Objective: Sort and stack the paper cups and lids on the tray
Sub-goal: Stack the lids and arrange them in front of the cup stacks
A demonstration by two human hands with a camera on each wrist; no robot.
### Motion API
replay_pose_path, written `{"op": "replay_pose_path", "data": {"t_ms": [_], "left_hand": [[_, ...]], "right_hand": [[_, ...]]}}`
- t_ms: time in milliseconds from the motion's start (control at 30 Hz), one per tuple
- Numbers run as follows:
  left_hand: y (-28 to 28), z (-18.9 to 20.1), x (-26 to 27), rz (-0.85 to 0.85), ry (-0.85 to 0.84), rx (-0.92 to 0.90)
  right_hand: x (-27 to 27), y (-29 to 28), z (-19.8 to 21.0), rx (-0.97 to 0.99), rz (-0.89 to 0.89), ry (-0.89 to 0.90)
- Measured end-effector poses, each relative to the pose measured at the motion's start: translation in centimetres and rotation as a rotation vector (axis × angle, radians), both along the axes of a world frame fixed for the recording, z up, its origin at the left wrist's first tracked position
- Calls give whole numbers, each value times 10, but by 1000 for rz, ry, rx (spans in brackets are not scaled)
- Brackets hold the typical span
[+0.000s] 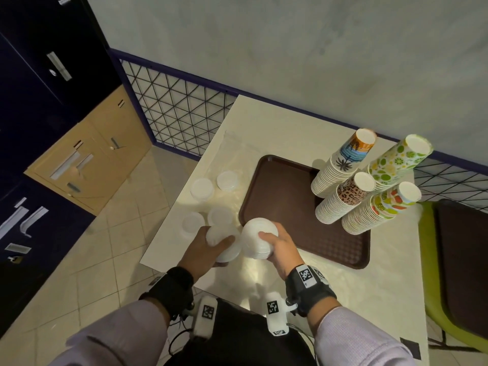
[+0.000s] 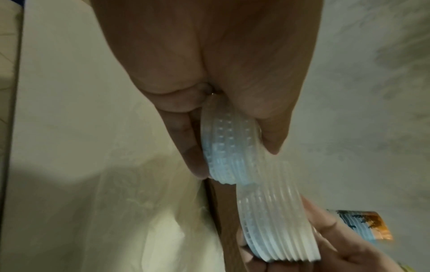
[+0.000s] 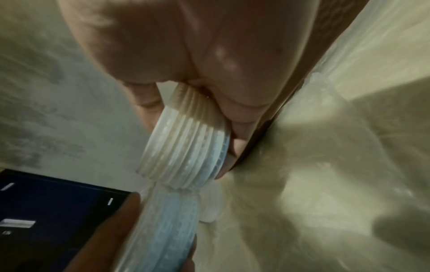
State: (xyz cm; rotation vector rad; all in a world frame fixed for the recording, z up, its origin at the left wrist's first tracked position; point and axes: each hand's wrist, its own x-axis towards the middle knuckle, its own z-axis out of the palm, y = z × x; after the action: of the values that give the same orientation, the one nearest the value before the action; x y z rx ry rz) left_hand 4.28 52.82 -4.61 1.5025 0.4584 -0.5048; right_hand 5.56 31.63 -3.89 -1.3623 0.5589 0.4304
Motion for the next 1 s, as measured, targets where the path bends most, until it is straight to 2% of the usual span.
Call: {"op": "replay_pose_path", "data": {"t_ms": [233, 433, 600, 733, 867, 1000], "left_hand": [[-12, 11, 10, -18, -56, 28], [-37, 19, 21, -35, -82, 49], [-54, 27, 30, -43, -115, 71], [-64, 33, 41, -39, -158, 102], [-69, 36, 50, 39, -166, 106], [-65, 34, 57, 93, -155, 131]], "right_hand": [[-4, -17, 6, 19, -80, -29], [-10, -60, 10, -38, -202, -51], [-5, -96, 13, -37, -264, -138], [8, -110, 5, -71, -233, -145], [33, -110, -7, -153, -84, -137], [58, -101, -31, -218, -20, -92]]}}
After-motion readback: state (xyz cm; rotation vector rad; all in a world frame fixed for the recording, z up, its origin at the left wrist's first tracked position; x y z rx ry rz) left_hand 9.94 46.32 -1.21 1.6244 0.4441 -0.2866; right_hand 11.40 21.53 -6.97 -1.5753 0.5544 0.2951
